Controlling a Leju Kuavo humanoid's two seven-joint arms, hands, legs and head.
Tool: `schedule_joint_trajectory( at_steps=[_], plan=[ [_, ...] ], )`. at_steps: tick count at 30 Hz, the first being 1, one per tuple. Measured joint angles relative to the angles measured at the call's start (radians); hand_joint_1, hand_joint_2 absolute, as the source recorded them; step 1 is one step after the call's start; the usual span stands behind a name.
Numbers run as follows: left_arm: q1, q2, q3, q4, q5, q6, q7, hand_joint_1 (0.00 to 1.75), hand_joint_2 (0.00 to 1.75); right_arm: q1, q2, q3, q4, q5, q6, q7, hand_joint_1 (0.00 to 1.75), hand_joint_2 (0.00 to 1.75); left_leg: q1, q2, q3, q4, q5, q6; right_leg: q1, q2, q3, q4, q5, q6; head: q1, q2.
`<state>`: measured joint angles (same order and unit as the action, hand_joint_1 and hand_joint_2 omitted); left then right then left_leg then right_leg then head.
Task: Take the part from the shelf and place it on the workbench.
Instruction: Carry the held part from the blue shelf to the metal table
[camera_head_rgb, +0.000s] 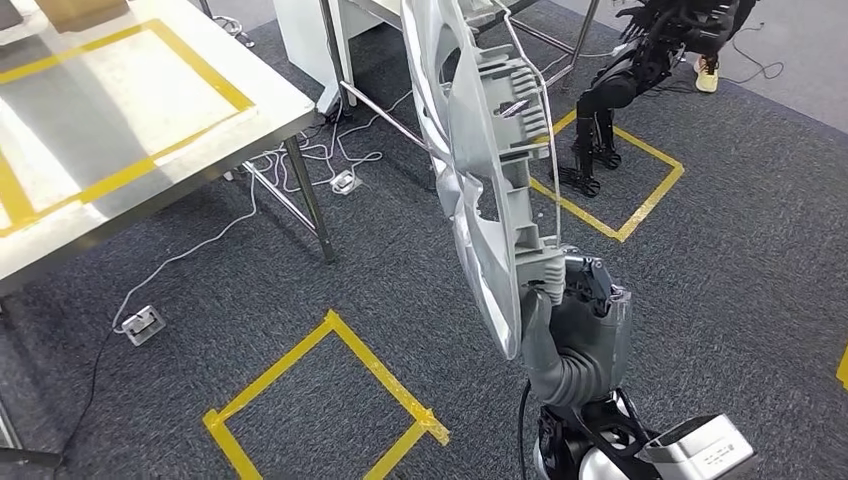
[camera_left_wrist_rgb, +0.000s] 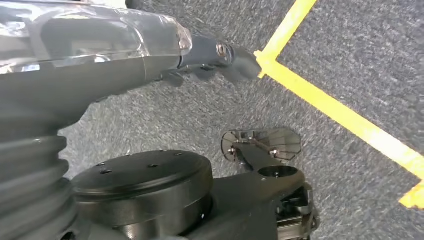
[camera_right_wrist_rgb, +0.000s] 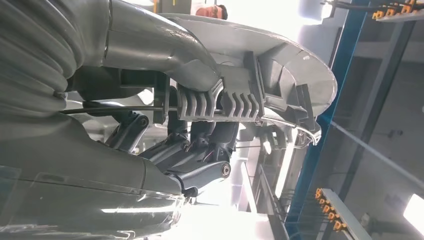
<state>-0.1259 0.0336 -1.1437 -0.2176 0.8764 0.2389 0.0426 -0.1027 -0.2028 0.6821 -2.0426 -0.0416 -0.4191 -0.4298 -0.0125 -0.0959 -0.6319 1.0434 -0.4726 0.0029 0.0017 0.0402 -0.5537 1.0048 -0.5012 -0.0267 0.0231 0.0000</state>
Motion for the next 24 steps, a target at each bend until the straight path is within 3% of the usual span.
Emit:
schedule_joint_trajectory(
  at_steps=[1,3,5,6,8,9,10,12,14,15,17,18,20,21,22,24],
  plan=[
    [0.0,0.001,0.0,0.0,-0.001,-0.001,-0.012,0.0,1.75,0.001,0.0,0.001,-0.002,0.007,-0.003,0.004,1.75,1.75,-0.001,0.029,-0.011,0.021,-0.017,-0.005,-0.002,-0.012,0.005,-0.01,0.004,-0.001,-0.005,0.0],
    [-0.001,0.001,0.0,0.0,0.0,-0.002,-0.043,0.0,1.75,0.001,0.0,0.001,-0.009,0.022,-0.006,0.023,1.75,1.75,0.003,0.088,-0.057,0.117,-0.074,-0.018,-0.004,-0.039,0.011,-0.021,0.008,-0.002,-0.015,0.0],
    [-0.001,-0.001,0.001,0.0,0.004,-0.005,-0.081,0.0,1.75,-0.004,0.0,0.001,-0.013,0.042,-0.004,0.053,1.75,1.75,0.017,0.097,-0.11,0.224,-0.115,-0.033,-0.007,-0.066,0.012,-0.02,0.006,-0.001,-0.022,0.0],
    [-0.001,-0.003,0.001,-0.001,0.001,-0.008,-0.101,0.0,1.75,-0.008,0.0,0.001,-0.012,0.056,0.0,0.064,1.75,1.75,0.024,0.098,-0.12,0.242,-0.111,-0.041,-0.009,-0.079,0.012,-0.019,0.004,0.002,-0.024,0.0],
    [-0.01,-0.021,0.006,-0.012,-0.058,-0.024,-0.143,0.0,1.75,-0.033,0.002,-0.002,-0.005,0.106,0.043,0.064,1.75,1.75,0.035,0.117,-0.084,0.172,-0.055,-0.055,-0.017,-0.101,0.012,-0.012,-0.002,0.014,-0.029,0.0],
    [-0.018,-0.034,0.019,-0.022,-0.138,-0.046,-0.148,0.0,1.75,-0.048,0.005,-0.007,0.0,0.136,0.083,0.066,1.75,1.75,0.035,0.146,-0.051,0.111,-0.028,-0.063,-0.02,-0.111,0.013,-0.006,-0.007,0.022,-0.033,0.0],
    [-0.025,-0.049,0.046,-0.029,-0.263,-0.074,-0.139,0.0,1.75,-0.056,0.01,-0.011,0.001,0.157,0.116,0.079,1.75,1.75,0.032,0.177,-0.022,0.057,-0.009,-0.062,-0.021,-0.122,0.014,0.001,-0.014,0.032,-0.041,0.0],
    [-0.02,-0.074,0.155,-0.034,-0.621,-0.123,-0.08,0.0,1.75,-0.055,0.021,-0.011,-0.009,0.159,0.117,0.133,1.75,1.75,0.023,0.211,0.003,0.011,-0.007,-0.045,-0.017,-0.142,0.023,0.007,-0.024,0.047,-0.043,0.0],
    [-0.003,-0.087,0.301,-0.028,-0.978,-0.138,-0.034,0.0,1.75,-0.057,0.022,-0.001,-0.024,0.139,0.057,0.172,1.75,1.75,0.021,0.188,0.003,0.01,-0.009,-0.02,-0.015,-0.165,0.033,0.003,-0.03,0.056,-0.031,0.0],
    [0.004,-0.088,0.371,-0.024,-1.099,-0.141,-0.021,0.0,1.75,-0.062,0.021,0.003,-0.028,0.133,0.033,0.18,1.75,1.75,0.022,0.173,0.003,0.009,-0.009,-0.012,-0.017,-0.161,0.035,0.007,-0.04,0.06,-0.025,0.0],
    [0.012,-0.087,0.492,-0.017,-1.184,-0.146,-0.012,0.0,1.75,-0.063,0.018,0.007,-0.035,0.131,0.0,0.188,1.75,1.75,0.022,0.138,0.004,0.008,-0.006,0.003,-0.024,-0.119,0.018,0.064,-0.085,0.064,-0.019,0.0],
    [0.014,-0.088,0.543,-0.015,-1.16,-0.149,-0.016,0.0,1.75,-0.063,0.016,0.007,-0.038,0.135,-0.015,0.19,1.75,1.75,0.02,0.121,0.004,0.008,-0.005,0.009,-0.025,-0.086,-0.007,0.124,-0.118,0.064,-0.014,0.0],
    [0.022,-0.095,0.632,-0.013,-1.076,-0.153,-0.041,0.0,1.75,-0.064,0.008,0.008,-0.044,0.148,-0.046,0.197,1.75,1.75,0.015,0.086,0.004,0.008,-0.004,0.016,-0.021,-0.053,-0.072,0.256,-0.168,0.058,-0.002,0.0],
    [0.028,-0.097,0.669,-0.011,-1.047,-0.151,-0.055,0.0,1.75,-0.066,0.002,0.009,-0.048,0.153,-0.059,0.202,1.75,1.75,0.012,0.07,0.004,0.008,-0.004,0.018,-0.018,-0.047,-0.093,0.288,-0.168,0.053,0.003,0.0],
    [0.033,-0.098,0.701,-0.01,-1.029,-0.147,-0.068,0.0,1.75,-0.07,-0.004,0.01,-0.055,0.155,-0.068,0.208,1.75,1.75,0.009,0.055,0.006,0.009,-0.003,0.019,-0.015,-0.043,-0.099,0.284,-0.148,0.046,0.008,0.0],
    [0.039,-0.099,0.753,-0.007,-1.008,-0.141,-0.094,0.0,1.75,-0.084,-0.015,0.013,-0.075,0.156,-0.075,0.22,1.75,1.75,0.005,0.028,0.008,0.009,-0.003,0.019,-0.007,-0.02,-0.069,0.179,-0.066,0.027,0.012,0.0]
  ],
)
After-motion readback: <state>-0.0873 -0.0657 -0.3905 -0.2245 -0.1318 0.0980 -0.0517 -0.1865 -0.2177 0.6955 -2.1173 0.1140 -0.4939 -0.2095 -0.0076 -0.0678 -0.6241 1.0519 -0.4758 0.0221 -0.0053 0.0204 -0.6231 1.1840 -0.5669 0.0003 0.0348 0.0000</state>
